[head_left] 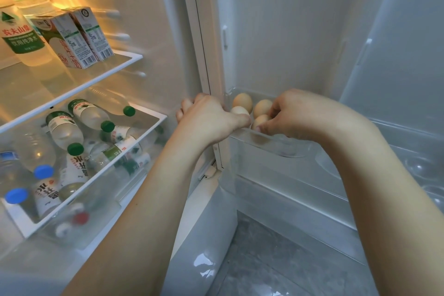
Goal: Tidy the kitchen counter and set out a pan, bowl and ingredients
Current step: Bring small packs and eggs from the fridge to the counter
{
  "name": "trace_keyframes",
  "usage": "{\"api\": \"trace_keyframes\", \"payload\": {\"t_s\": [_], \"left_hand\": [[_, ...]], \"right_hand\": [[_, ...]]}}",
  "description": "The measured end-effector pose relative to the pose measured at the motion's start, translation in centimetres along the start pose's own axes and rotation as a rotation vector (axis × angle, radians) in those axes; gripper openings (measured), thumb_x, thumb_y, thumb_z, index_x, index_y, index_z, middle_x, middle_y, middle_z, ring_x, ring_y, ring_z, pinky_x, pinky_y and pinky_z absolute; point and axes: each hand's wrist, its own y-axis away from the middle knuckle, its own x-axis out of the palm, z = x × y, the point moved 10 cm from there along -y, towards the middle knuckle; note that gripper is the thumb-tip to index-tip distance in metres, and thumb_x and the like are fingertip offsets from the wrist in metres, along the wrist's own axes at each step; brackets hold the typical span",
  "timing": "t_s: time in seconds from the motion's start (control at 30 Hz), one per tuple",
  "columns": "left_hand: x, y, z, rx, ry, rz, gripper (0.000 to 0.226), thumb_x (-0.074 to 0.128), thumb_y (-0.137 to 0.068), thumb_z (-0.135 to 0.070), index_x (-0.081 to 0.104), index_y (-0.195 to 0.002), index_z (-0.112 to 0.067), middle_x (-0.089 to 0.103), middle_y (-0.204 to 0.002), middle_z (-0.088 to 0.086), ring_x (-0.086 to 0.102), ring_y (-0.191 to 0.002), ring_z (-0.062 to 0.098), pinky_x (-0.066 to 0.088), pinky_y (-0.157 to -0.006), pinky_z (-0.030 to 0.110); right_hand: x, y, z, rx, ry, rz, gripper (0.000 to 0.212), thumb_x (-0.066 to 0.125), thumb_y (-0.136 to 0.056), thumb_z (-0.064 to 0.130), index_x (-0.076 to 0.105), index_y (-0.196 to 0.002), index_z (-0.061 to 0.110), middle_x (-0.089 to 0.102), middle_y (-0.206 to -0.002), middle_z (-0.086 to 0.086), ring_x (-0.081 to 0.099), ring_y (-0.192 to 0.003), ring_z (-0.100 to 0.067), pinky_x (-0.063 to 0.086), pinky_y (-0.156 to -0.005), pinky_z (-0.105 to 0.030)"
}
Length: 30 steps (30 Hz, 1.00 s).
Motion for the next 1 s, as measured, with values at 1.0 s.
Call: {"api": "trace_keyframes", "payload": {"t_s": [1.0], "left_hand": [[0.3, 0.0, 1.2, 0.097, 0.451, -0.085, 0.039, 0.061, -0.056, -0.055, 0.058, -0.049, -0.016, 0.06, -0.116, -0.003, 0.048, -0.119, 0.03, 0.042, -0.081, 0.036]], "right_hand": [[-2.6, 1.4, -2.2, 0.007, -0.305, -0.266, 0.041, 0.069, -0.071, 0.042, 0.066, -0.087, 0.005, 0.057, -0.067, -0.004, 0.052, -0.063, -0.019, 0.038, -0.056, -0.028]]}}
